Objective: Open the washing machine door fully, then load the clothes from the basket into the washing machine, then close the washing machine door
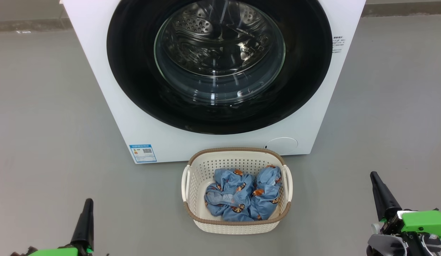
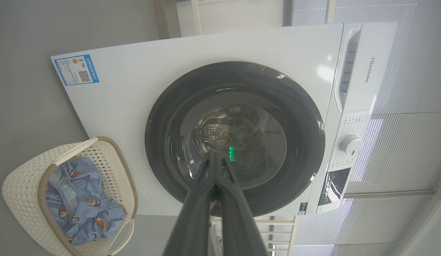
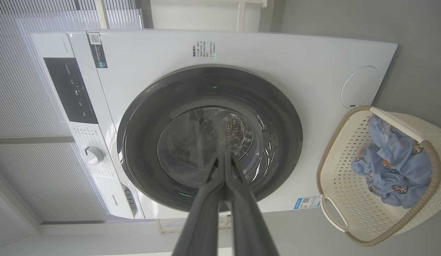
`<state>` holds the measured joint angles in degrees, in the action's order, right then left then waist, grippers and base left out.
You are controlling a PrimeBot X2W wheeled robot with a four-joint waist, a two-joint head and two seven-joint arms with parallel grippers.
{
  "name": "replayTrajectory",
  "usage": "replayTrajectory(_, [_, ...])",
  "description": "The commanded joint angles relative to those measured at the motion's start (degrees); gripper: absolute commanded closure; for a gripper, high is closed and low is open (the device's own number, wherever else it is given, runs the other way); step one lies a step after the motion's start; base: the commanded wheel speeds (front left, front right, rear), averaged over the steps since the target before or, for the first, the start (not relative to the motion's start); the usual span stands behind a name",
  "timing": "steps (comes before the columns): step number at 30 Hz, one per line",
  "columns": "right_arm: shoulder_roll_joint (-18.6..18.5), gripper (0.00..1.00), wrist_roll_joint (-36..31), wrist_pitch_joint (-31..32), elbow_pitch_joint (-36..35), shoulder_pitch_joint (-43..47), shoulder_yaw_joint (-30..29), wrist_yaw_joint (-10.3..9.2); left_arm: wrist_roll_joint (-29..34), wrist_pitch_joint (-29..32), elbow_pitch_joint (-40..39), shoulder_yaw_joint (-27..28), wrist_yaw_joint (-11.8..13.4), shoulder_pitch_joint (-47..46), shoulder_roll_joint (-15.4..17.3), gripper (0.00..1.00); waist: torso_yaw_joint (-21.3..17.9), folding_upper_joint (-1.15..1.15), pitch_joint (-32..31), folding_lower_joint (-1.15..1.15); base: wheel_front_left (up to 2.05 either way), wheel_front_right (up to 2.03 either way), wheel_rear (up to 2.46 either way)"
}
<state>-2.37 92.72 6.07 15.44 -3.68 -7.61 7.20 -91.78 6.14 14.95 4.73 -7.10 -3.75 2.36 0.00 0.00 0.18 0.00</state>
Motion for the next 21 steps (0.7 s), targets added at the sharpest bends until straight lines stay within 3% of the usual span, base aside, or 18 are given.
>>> replayTrajectory(1, [-0.5, 1.00, -0.6, 0.5, -1.4, -2.5, 1.0, 0.29, -0.4, 0.3, -0.9, 1.8, -0.4, -2.4, 0.5, 1.00, 0.0, 0.00, 0.0, 0.00, 0.00, 0.00, 0.00])
replayTrajectory(2, [0.0, 0.00, 0.0, 0.0, 0.0, 0.0, 0.0, 0.00, 0.0, 0.0, 0.0, 0.0, 0.0, 0.0, 0.0, 0.00, 0.0, 0.00, 0.0, 0.00, 0.00, 0.00, 0.00])
replayTrajectory(11, [0.5, 0.00, 0.1, -0.7, 1.2, 0.1, 0.5, 0.01, -0.1, -0.6, 0.6, 0.0, 0.1, 0.2, -0.3, 0.00, 0.0, 0.00, -0.1, 0.12, 0.00, 0.00, 0.00])
replayTrajectory(21, [0.4, 0.00, -0.3, -2.2, 0.6, -1.2, 1.3, 0.04, -0.1, -1.5, -0.8, 0.2, 0.0, -0.6, -0.2, 0.00, 0.1, 0.00, 0.0, 0.00, 0.00, 0.00, 0.00])
